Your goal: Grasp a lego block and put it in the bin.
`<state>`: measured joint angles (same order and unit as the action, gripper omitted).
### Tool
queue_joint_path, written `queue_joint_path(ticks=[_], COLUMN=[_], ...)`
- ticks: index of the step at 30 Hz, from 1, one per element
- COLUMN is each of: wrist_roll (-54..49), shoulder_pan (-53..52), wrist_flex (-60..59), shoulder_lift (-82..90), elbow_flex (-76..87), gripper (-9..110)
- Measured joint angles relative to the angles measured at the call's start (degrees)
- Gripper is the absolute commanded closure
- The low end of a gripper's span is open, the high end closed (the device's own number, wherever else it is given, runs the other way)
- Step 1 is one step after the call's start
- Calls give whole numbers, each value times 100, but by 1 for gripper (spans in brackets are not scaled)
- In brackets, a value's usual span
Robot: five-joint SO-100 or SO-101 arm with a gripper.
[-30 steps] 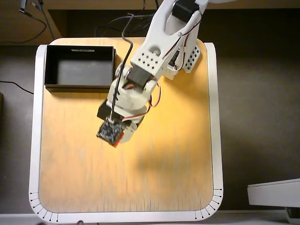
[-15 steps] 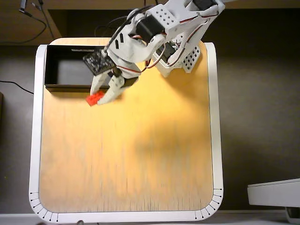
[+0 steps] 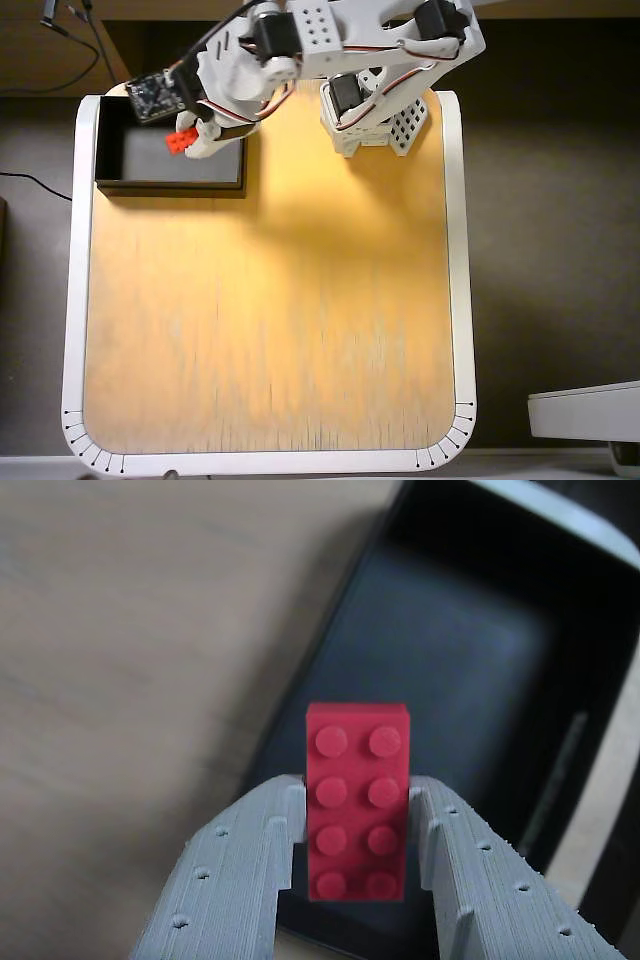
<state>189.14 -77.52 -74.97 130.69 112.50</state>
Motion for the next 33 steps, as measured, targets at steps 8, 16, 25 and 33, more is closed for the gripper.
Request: queue_joint_path(ticks=[8, 16, 25, 33], wrist_roll=[404, 185, 237, 439], shoulder_pan=[-650, -668, -668, -668], wrist_flex=[396, 1239, 1336, 2145], shoulder_lift=[-967, -1556, -1811, -1872], elbow_flex=[0, 0, 0, 571], gripper=[101, 101, 101, 97])
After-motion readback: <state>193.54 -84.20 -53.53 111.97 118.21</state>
